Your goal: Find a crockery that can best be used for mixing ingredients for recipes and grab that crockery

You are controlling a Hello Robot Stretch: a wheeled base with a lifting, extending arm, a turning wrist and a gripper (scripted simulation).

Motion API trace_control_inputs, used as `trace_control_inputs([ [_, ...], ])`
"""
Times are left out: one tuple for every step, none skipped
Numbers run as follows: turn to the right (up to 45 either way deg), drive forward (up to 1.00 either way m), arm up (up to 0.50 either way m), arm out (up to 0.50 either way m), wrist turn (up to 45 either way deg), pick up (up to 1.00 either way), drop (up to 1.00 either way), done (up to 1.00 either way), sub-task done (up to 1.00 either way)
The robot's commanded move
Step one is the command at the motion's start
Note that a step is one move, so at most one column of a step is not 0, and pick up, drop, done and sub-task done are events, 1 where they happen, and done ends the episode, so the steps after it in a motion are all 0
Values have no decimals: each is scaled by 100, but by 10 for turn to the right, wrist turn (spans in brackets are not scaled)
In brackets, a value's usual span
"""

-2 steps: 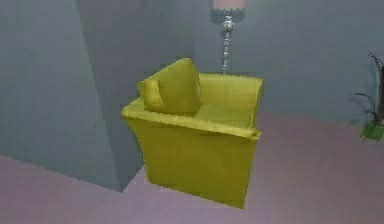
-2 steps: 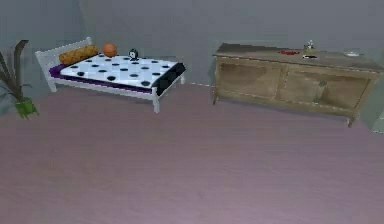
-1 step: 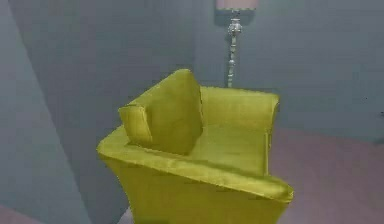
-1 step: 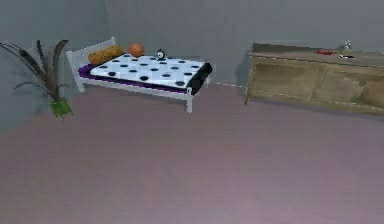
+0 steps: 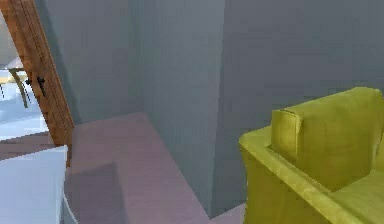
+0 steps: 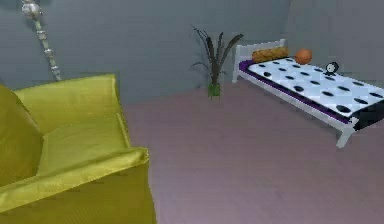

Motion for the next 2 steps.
trace_control_inputs([
  [-90,0,0,0,0,0,0,0,0],
  [0,70,0,0,0,0,0,0,0],
])
